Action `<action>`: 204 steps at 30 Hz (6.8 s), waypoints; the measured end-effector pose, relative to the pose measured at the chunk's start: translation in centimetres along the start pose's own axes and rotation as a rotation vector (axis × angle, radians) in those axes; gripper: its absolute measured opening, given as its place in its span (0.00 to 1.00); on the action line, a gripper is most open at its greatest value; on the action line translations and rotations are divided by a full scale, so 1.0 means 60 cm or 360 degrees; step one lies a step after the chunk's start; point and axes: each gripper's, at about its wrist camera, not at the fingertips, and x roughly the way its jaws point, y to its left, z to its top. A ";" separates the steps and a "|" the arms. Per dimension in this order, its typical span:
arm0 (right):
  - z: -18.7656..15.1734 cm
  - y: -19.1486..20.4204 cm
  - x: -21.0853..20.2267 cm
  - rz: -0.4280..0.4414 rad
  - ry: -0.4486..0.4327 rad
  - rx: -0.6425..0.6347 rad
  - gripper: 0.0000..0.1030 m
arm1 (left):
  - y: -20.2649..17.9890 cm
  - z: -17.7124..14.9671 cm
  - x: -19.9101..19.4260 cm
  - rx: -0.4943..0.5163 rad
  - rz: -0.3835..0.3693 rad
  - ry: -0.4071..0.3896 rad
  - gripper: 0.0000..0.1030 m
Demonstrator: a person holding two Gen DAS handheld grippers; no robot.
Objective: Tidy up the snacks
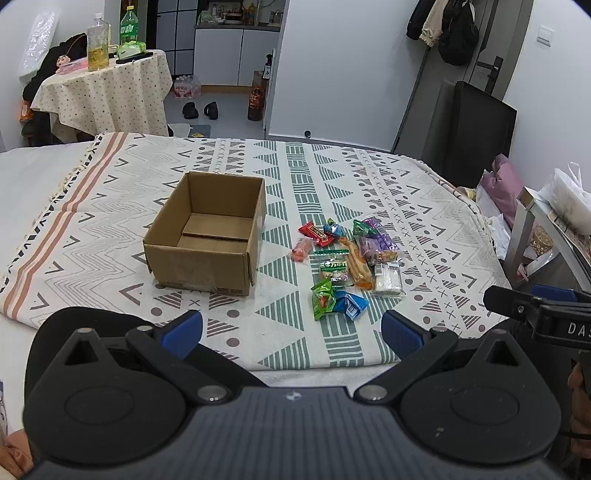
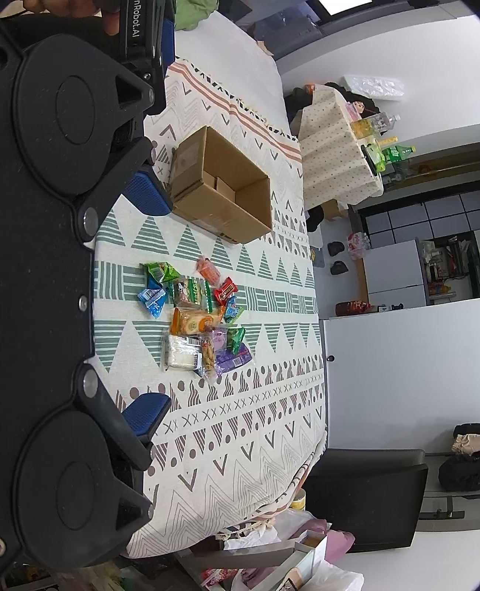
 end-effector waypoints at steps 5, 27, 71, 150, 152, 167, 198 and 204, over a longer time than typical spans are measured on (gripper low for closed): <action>0.000 0.000 -0.002 -0.0004 -0.0002 -0.0003 1.00 | 0.000 -0.001 -0.001 0.0005 -0.0002 0.0001 0.99; 0.000 0.007 -0.003 -0.0009 0.0005 -0.0023 1.00 | -0.002 -0.004 -0.005 0.0003 -0.0007 -0.0008 0.99; -0.006 -0.089 0.216 0.0196 0.0394 0.0329 0.84 | -0.024 0.045 0.214 -0.0156 -0.0123 0.0245 0.88; -0.055 -0.046 0.383 0.0149 0.0603 0.0741 0.31 | 0.033 0.028 0.351 -0.0348 -0.0078 0.0367 0.25; -0.045 -0.042 0.369 0.0171 0.0561 0.0744 0.30 | 0.035 0.034 0.338 -0.0355 -0.0092 0.0337 0.25; 0.057 0.029 0.309 0.0329 0.0317 0.0645 0.30 | 0.074 0.106 0.259 -0.0434 -0.0171 0.0128 0.24; 0.121 0.199 0.407 0.0529 0.0309 0.0524 0.30 | 0.253 0.172 0.294 -0.0593 0.0038 0.0062 0.29; 0.123 0.208 0.418 0.0555 0.0326 0.0563 0.54 | 0.275 0.175 0.290 -0.0633 0.0092 0.0099 0.53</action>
